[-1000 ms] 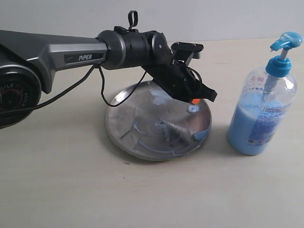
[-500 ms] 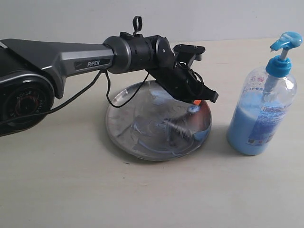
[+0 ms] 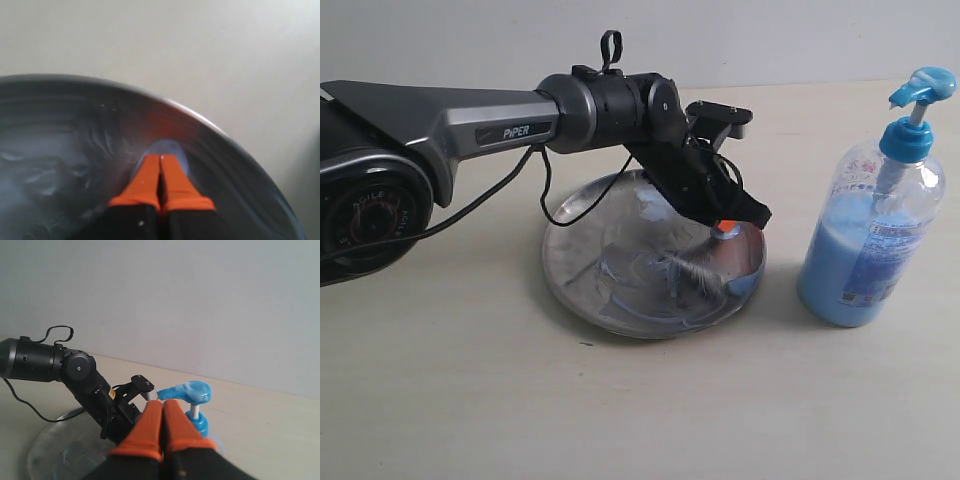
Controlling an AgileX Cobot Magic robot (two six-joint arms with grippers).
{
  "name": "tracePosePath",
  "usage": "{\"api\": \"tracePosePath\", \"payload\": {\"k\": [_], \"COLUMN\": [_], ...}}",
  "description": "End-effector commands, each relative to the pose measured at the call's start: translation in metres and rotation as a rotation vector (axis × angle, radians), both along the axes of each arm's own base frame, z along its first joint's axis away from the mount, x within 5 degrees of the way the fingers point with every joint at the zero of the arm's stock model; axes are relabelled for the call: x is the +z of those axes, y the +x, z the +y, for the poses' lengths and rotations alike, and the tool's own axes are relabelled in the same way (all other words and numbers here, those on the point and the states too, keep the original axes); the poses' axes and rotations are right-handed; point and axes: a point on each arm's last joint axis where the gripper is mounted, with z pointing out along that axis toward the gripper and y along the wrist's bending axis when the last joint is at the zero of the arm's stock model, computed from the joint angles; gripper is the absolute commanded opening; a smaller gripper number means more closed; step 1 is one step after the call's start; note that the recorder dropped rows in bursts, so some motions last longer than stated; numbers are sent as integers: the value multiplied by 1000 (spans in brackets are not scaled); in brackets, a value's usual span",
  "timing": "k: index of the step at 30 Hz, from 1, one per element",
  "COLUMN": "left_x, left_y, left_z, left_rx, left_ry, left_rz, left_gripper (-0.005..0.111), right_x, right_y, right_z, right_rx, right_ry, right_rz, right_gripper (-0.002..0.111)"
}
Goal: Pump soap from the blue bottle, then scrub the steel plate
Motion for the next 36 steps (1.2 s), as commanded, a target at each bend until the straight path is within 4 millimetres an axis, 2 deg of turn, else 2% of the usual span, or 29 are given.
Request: {"api": "tracePosePath", "payload": {"k": [1, 18, 27, 32, 36], "left_x": [-3, 8, -7, -11, -15], "left_y": [-6, -5, 1, 3, -2], "left_z": [2, -5, -6, 1, 8], "left_rx": [-27, 34, 65, 10, -51], "left_ry": [46, -62, -73, 24, 127], "left_rz": [45, 67, 25, -22, 7], "left_gripper": [0, 0, 0, 0, 0], "right_x": [-2, -2, -2, -1, -1], "right_y": [-1, -1, -1, -1, -1], "right_z": [0, 0, 0, 0, 0], "right_rx": [1, 1, 1, 0, 0], "right_ry": [4, 4, 5, 5, 5], "right_rz": [0, 0, -2, -4, -4], "right_gripper": [0, 0, 0, 0, 0]}}
